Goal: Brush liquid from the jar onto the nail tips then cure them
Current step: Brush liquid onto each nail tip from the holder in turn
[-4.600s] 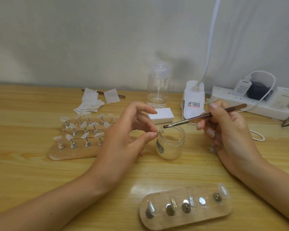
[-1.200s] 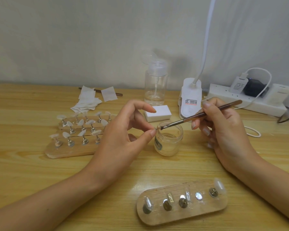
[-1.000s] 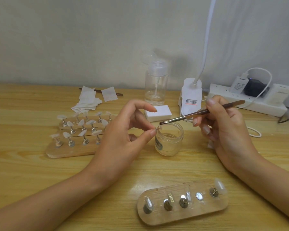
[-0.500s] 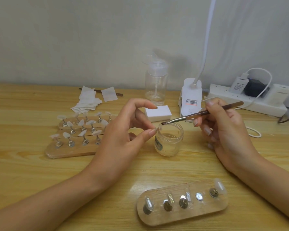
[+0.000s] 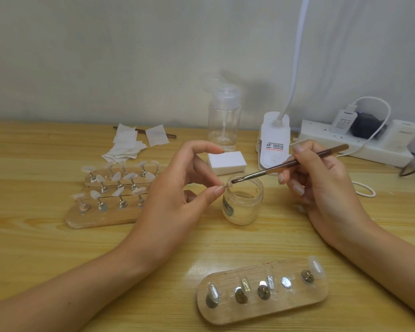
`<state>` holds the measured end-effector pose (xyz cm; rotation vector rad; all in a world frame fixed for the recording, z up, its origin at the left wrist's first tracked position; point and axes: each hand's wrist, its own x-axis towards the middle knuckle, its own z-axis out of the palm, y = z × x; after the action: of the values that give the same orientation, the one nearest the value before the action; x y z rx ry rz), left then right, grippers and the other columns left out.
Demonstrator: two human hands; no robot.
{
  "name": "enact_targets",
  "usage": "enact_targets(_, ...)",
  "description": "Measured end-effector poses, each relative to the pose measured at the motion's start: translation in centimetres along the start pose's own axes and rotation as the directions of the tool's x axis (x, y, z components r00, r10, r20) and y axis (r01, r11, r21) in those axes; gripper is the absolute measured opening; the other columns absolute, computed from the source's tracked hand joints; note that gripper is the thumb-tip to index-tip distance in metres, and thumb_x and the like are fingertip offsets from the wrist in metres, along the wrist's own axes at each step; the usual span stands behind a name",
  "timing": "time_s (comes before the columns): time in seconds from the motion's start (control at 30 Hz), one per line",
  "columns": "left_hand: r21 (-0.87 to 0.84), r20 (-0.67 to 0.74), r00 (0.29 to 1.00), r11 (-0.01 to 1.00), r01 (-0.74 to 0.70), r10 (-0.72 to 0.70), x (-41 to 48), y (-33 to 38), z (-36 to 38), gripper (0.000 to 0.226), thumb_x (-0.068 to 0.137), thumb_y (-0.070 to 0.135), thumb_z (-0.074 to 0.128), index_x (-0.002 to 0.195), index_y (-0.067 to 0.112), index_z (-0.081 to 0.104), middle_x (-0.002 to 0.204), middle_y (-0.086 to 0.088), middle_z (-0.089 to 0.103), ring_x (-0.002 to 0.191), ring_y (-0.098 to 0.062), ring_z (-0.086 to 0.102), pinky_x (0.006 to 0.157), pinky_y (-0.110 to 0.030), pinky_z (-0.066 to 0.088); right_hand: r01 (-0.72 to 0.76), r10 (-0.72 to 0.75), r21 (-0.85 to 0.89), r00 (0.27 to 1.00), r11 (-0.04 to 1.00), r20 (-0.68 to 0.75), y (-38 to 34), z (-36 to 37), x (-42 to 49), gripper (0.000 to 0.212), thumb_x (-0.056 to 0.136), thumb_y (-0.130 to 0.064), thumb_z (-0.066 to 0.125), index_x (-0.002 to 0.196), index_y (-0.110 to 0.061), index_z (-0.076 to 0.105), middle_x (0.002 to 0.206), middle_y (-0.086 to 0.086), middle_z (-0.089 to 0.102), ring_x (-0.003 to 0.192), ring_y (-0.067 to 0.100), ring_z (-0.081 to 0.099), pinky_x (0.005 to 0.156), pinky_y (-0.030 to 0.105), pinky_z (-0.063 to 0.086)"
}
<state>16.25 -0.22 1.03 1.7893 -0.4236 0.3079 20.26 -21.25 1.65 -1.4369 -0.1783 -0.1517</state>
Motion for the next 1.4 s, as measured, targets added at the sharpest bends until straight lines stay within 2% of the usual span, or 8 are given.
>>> enact_targets(0.1, 0.001, -0.001, 1.0, 1.0, 0.001, -0.001, 0.04, -0.02, 0.04, 0.047, 0.089, 0.003, 0.071, 0.12, 0.035, 0.055, 0.085, 0.011, 0.066, 0.095, -0.007, 0.066, 0.061, -0.013, 0.045, 0.042, -0.042, 0.018, 0.998, 0.999, 0.042, -0.07, 0.01, -0.02, 0.028, 0.095, -0.039, 0.055, 0.069, -0.03, 0.053, 0.063, 0.0, 0.064, 0.043, 0.008, 0.037, 0.044, 0.032, 0.014)
enact_targets(0.27, 0.004, -0.002, 1.0, 1.0, -0.007, 0.007, 0.06, 0.02, 0.03, 0.047, 0.089, 0.003, 0.071, 0.12, 0.035, 0.055, 0.084, 0.012, 0.066, 0.094, -0.006, 0.066, 0.06, -0.012, 0.044, 0.013, -0.014, -0.029, 1.0, 0.999, -0.011, 0.18, -0.1, 0.06, 0.026, 0.098, -0.032, 0.052, 0.074, -0.023, 0.048, 0.061, 0.001, 0.064, 0.04, 0.007, 0.036, 0.037, 0.016, 0.02)
enact_targets(0.63, 0.009, 0.007, 1.0, 1.0, -0.007, 0.007, 0.01, -0.02, -0.02, 0.046, 0.089, 0.003, 0.071, 0.12, 0.033, 0.055, 0.084, 0.011, 0.066, 0.095, -0.006, 0.066, 0.061, -0.013, 0.045, 0.074, -0.074, -0.033, 0.997, 0.997, 0.005, 0.11, -0.14, -0.16, 0.028, 0.099, -0.032, 0.049, 0.073, -0.023, 0.048, 0.062, 0.001, 0.064, 0.042, 0.008, 0.035, 0.038, 0.019, 0.019)
enact_targets(0.77, 0.013, 0.006, 1.0, 1.0, -0.006, 0.006, 0.0, -0.03, -0.06, 0.046, 0.089, 0.003, 0.071, 0.119, 0.034, 0.056, 0.084, 0.011, 0.066, 0.096, -0.007, 0.066, 0.064, -0.018, 0.049, 0.121, -0.121, 0.001, 0.991, 0.993, 0.057, -0.03, 0.09, -0.29, 0.026, 0.09, -0.036, 0.053, 0.073, -0.019, 0.044, 0.06, 0.004, 0.063, 0.042, 0.01, 0.037, 0.039, 0.021, 0.02)
enact_targets(0.87, 0.011, 0.007, 1.0, 1.0, -0.002, 0.002, 0.04, -0.03, -0.02, 0.046, 0.089, 0.004, 0.071, 0.119, 0.035, 0.056, 0.084, 0.01, 0.066, 0.096, -0.007, 0.066, 0.064, -0.015, 0.047, 0.098, -0.097, -0.047, 0.995, 0.994, 0.014, 0.18, -0.03, -0.15, 0.027, 0.099, -0.027, 0.05, 0.075, -0.018, 0.044, 0.059, 0.003, 0.063, 0.041, 0.009, 0.035, 0.038, 0.019, 0.02)
enact_targets(1.0, 0.008, 0.008, 1.0, 1.0, 0.0, 0.0, 0.01, -0.06, -0.02, 0.045, 0.089, 0.004, 0.071, 0.119, 0.035, 0.056, 0.084, 0.01, 0.065, 0.096, -0.008, 0.066, 0.063, -0.013, 0.045, 0.136, -0.137, 0.039, 0.99, 0.99, 0.02, 0.15, -0.11, 0.0, 0.032, 0.102, -0.025, 0.048, 0.07, -0.023, 0.047, 0.059, 0.003, 0.062, 0.043, 0.011, 0.034, 0.042, 0.023, 0.02)
enact_targets(1.17, 0.013, 0.013, 1.0, 1.0, -0.005, 0.004, 0.0, 0.02, -0.01, 0.045, 0.09, 0.005, 0.07, 0.119, 0.036, 0.056, 0.085, 0.011, 0.066, 0.096, -0.007, 0.066, 0.064, -0.014, 0.046, 0.142, -0.143, 0.023, 0.986, 0.99, 0.082, 0.06, 0.15, -0.12, 0.028, 0.091, -0.039, 0.057, 0.073, -0.02, 0.046, 0.06, 0.004, 0.063, 0.043, 0.01, 0.037, 0.041, 0.016, 0.028)
enact_targets(1.4, 0.013, 0.013, 1.0, 1.0, -0.008, 0.008, 0.03, 0.03, -0.02, 0.044, 0.089, 0.005, 0.071, 0.119, 0.034, 0.056, 0.085, 0.011, 0.066, 0.095, -0.006, 0.066, 0.061, -0.012, 0.044, 0.13, -0.13, -0.003, 0.99, 0.992, 0.052, -0.04, 0.17, -0.19, 0.026, 0.095, -0.028, 0.051, 0.074, -0.016, 0.043, 0.057, 0.005, 0.061, 0.041, 0.008, 0.037, 0.037, 0.012, 0.027)
